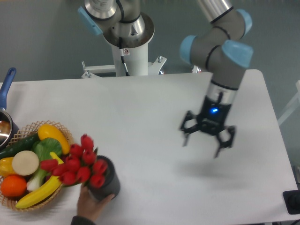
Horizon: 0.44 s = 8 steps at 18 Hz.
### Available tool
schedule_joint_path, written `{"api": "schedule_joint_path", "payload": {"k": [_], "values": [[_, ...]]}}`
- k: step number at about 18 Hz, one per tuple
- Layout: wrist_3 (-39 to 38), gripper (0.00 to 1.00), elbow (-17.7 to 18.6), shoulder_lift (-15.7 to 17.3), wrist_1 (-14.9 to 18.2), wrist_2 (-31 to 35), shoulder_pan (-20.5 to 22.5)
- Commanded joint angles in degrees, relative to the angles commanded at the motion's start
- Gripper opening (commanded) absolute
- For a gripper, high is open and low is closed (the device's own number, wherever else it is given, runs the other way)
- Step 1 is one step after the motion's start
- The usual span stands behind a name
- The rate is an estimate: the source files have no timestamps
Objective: Insert the flowers into the vase
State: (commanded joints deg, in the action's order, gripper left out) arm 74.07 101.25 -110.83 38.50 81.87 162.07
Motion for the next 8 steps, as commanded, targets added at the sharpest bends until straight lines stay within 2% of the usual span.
{"api": "schedule_joint_path", "payload": {"k": [8], "values": [[0.38, 1.00, 1.58, 0.44, 0.44, 2.15, -0.26]]}}
